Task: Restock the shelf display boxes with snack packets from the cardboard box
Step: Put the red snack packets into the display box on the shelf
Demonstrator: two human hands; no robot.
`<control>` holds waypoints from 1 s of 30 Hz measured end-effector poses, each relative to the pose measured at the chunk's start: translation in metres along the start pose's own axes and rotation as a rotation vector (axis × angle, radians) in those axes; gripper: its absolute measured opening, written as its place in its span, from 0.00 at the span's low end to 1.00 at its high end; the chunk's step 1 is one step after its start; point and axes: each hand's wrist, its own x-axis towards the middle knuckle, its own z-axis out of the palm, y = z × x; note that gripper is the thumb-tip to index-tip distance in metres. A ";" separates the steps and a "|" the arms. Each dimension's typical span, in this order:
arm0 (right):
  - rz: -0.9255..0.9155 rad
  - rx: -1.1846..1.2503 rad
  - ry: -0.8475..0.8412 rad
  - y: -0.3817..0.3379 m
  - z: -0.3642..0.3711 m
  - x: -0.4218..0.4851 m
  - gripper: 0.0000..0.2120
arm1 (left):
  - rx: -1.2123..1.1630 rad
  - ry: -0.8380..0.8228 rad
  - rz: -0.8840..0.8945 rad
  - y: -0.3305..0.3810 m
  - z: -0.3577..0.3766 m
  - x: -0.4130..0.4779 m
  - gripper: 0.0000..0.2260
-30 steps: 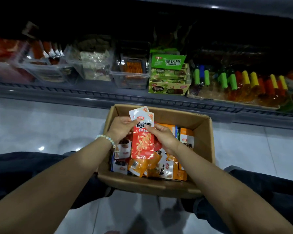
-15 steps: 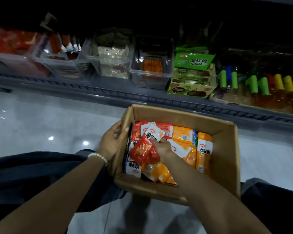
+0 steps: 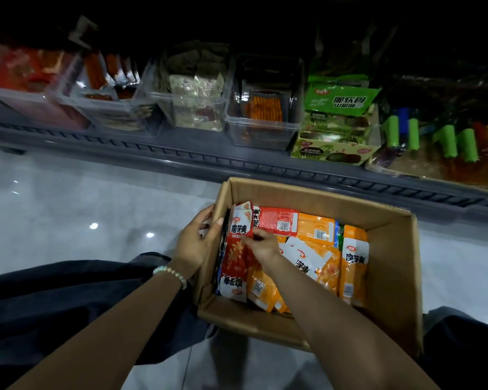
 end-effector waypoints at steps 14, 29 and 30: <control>0.000 0.014 0.001 0.000 -0.001 0.002 0.22 | 0.001 0.013 -0.016 -0.001 0.006 0.002 0.17; -0.008 0.228 -0.211 -0.011 -0.133 -0.067 0.15 | 0.324 0.101 0.248 0.057 0.047 -0.051 0.21; -0.027 0.224 -0.232 -0.016 -0.141 -0.076 0.15 | 0.287 0.027 0.212 0.064 0.053 -0.057 0.20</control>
